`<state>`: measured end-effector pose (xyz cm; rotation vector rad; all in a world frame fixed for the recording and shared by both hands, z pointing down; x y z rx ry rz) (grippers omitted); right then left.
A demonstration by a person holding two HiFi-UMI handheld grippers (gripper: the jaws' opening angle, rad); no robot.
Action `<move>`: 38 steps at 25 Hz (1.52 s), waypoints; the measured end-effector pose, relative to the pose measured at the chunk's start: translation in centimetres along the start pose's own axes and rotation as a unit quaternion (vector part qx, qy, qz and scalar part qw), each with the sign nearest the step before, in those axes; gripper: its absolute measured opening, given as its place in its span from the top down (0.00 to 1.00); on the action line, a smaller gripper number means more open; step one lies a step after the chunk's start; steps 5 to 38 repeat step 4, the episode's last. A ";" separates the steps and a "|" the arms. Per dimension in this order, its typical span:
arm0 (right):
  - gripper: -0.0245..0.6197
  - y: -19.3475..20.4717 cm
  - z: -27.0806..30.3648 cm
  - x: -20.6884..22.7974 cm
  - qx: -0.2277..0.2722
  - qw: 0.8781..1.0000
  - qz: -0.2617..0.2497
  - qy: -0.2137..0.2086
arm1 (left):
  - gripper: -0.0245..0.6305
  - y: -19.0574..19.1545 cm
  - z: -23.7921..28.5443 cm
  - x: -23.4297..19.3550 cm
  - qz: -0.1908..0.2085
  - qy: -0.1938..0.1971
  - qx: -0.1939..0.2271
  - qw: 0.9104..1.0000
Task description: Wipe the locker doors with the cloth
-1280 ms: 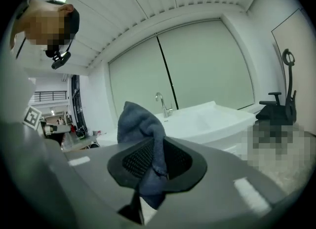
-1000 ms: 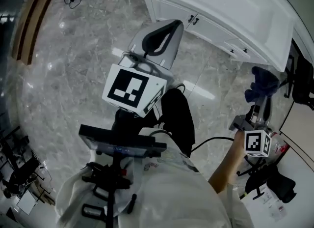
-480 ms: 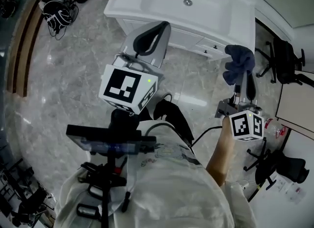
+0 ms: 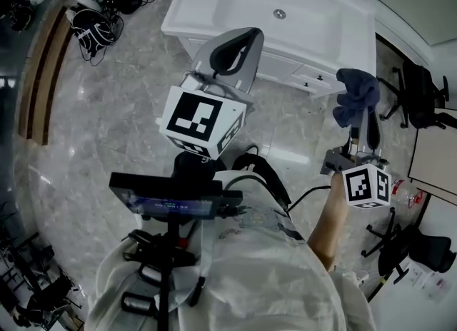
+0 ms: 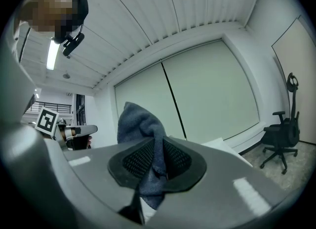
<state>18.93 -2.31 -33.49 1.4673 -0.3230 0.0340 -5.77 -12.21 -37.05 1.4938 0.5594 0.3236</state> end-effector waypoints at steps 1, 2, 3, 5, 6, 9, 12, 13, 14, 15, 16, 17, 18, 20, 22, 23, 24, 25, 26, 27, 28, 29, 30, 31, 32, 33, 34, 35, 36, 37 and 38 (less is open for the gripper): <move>0.87 0.1 0.0 0.0 0.001 1.000 0.000 -0.001 | 0.96 0.0 0.0 0.0 0.001 0.001 0.001 1.000; 0.87 0.2 0.0 0.1 0.002 1.000 -0.001 -0.003 | 0.96 0.0 0.0 0.1 0.002 0.002 0.001 1.000; 0.87 0.3 0.1 0.2 0.003 1.000 -0.002 -0.005 | 0.96 0.0 0.0 0.1 0.002 0.003 0.001 1.000; 0.87 0.4 0.1 0.2 0.004 1.000 -0.003 -0.007 | 0.96 0.0 0.0 0.1 0.003 0.004 0.001 1.000; 0.87 0.4 0.1 0.2 0.004 1.000 -0.003 -0.007 | 0.96 0.0 0.0 0.1 0.003 0.004 0.001 1.000; 0.87 0.4 0.1 0.2 0.004 1.000 -0.003 -0.007 | 0.96 0.0 0.0 0.1 0.003 0.004 0.001 1.000; 0.87 0.4 0.1 0.2 0.004 1.000 -0.003 -0.007 | 0.96 0.0 0.0 0.1 0.003 0.004 0.001 1.000; 0.87 0.4 0.1 0.2 0.004 1.000 -0.003 -0.007 | 0.96 0.0 0.0 0.1 0.003 0.004 0.001 1.000; 0.87 0.4 0.1 0.2 0.004 1.000 -0.003 -0.007 | 0.96 0.0 0.0 0.1 0.003 0.004 0.001 1.000; 0.87 0.4 0.1 0.2 0.004 1.000 -0.003 -0.007 | 0.96 0.0 0.0 0.1 0.003 0.004 0.001 1.000; 0.87 0.4 0.1 0.2 0.004 1.000 -0.003 -0.007 | 0.96 0.0 0.0 0.1 0.003 0.004 0.001 1.000; 0.87 0.4 0.1 0.2 0.004 1.000 -0.003 -0.007 | 0.96 0.0 0.0 0.1 0.003 0.004 0.001 1.000; 0.87 0.4 0.1 0.2 0.004 1.000 -0.003 -0.007 | 0.96 0.0 0.0 0.1 0.003 0.004 0.001 1.000; 0.87 0.4 0.1 0.2 0.004 1.000 -0.003 -0.007 | 0.96 0.0 0.0 0.1 0.003 0.004 0.001 1.000; 0.87 0.4 0.1 0.2 0.004 1.000 -0.003 -0.007 | 0.96 0.0 0.0 0.1 0.003 0.004 0.001 1.000; 0.87 0.4 0.1 0.2 0.004 1.000 -0.003 -0.007 | 0.96 0.0 0.0 0.1 0.003 0.004 0.001 1.000; 0.87 0.4 0.1 0.2 0.004 1.000 -0.003 -0.007 | 0.96 0.0 0.0 0.1 0.003 0.004 0.001 1.000; 0.87 0.4 0.1 0.2 0.004 1.000 -0.003 -0.007 | 0.96 0.0 0.0 0.1 0.003 0.004 0.001 1.000; 0.87 0.4 0.1 0.2 0.004 1.000 -0.003 -0.007 | 0.96 0.0 0.0 0.1 0.003 0.004 0.001 1.000; 0.87 0.4 0.1 0.2 0.004 1.000 -0.003 -0.007 | 0.96 0.0 0.0 0.1 0.003 0.004 0.001 1.000; 0.87 0.4 0.1 0.2 0.004 1.000 -0.003 -0.007 | 0.96 0.0 0.0 0.1 0.003 0.004 0.001 1.000; 0.87 0.4 0.1 0.2 0.004 1.000 -0.003 -0.007 | 0.96 0.0 0.0 0.1 0.003 0.004 0.001 1.000; 0.87 0.4 0.1 0.2 0.004 1.000 -0.003 -0.007 | 0.96 0.0 0.0 0.1 0.003 0.004 0.001 1.000; 0.87 0.4 0.1 0.2 0.004 1.000 -0.003 -0.007 | 0.96 0.0 0.0 0.1 0.003 0.004 0.001 1.000; 0.87 0.4 0.1 0.2 0.004 1.000 -0.003 -0.007 | 0.96 0.0 0.0 0.1 0.003 0.004 0.001 1.000; 0.87 0.4 0.1 0.2 0.004 1.000 -0.003 -0.007 | 0.96 0.0 0.0 0.1 0.003 0.004 0.001 1.000; 0.87 0.4 0.1 0.2 0.004 1.000 -0.003 -0.007 | 0.96 0.0 0.0 0.1 0.003 0.004 0.001 1.000; 0.87 0.4 0.1 0.2 0.004 1.000 -0.003 -0.007 | 0.96 0.0 0.0 0.1 0.003 0.004 0.001 1.000; 0.87 0.4 0.1 0.2 0.004 1.000 -0.003 -0.007 | 0.96 0.0 0.0 0.1 0.003 0.004 0.001 1.000; 0.87 0.4 0.1 0.2 0.004 1.000 -0.003 -0.007 | 0.96 0.0 0.0 0.1 0.003 0.004 0.001 1.000; 0.87 0.4 0.1 0.2 0.004 1.000 -0.003 -0.007 | 0.96 0.0 0.0 0.1 0.003 0.004 0.001 1.000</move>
Point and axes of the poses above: the fingertips, and each gripper's own axes: z forward along the fingers, x to its right, y out of its underside, the point moved 1 cm from there along -z, backward along the fingers, and after that the axes turned 7 degrees about -y, right-handed, at the moved point
